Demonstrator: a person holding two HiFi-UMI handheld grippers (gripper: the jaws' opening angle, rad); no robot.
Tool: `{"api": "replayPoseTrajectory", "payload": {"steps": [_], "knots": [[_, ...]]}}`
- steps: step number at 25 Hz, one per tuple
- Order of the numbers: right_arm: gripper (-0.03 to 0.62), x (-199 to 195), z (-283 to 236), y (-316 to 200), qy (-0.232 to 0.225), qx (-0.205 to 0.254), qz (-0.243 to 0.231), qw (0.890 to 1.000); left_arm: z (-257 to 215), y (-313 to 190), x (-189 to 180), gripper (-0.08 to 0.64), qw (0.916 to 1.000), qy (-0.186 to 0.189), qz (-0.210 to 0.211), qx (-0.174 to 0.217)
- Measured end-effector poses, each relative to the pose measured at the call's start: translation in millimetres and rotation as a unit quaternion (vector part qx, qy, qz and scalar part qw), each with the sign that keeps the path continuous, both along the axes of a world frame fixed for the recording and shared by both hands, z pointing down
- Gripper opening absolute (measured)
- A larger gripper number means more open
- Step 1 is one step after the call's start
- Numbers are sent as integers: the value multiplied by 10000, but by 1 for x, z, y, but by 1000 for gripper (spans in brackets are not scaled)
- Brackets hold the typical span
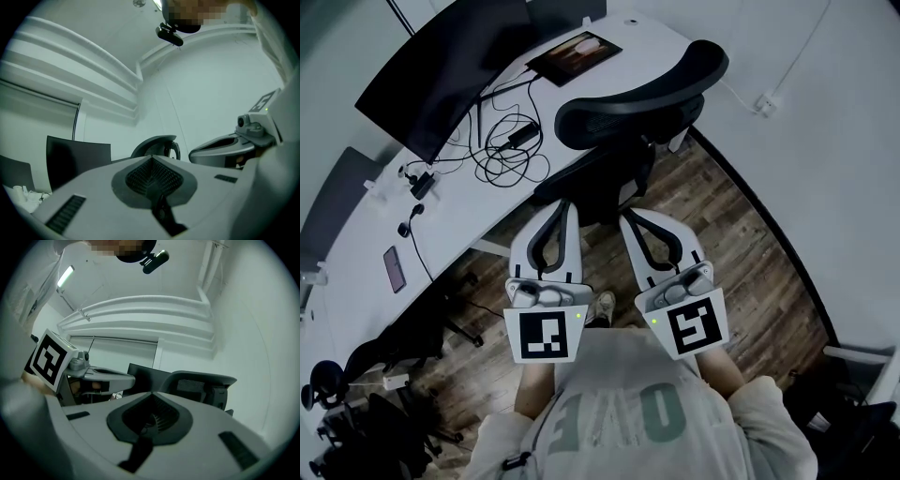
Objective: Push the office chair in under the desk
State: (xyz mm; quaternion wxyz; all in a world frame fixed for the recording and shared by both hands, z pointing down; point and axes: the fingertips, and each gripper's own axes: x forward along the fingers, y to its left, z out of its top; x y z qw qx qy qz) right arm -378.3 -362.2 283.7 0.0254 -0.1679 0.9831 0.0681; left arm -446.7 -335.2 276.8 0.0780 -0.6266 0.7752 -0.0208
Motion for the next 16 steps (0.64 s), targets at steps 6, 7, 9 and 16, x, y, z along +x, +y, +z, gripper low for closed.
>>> {"api": "replayPoseTrajectory", "payload": {"steps": [6,7,9,16], "knots": [[20,-4,1,2,-1,20,-51,10000,-2,5,-6,15,9999,-62,-101,-7],[20,-4,1,2,2,30,-61,10000,-2,5,-7,15,9999,-70,-110,-11],[20,-6,1,2,20,43,-69,10000,-3,5,-7,15,9999,-80,-120,-17],[20,-4,2,9,72,72,-115,9999,-3,9,-2,15,9998,-115,-130,-28]]}}
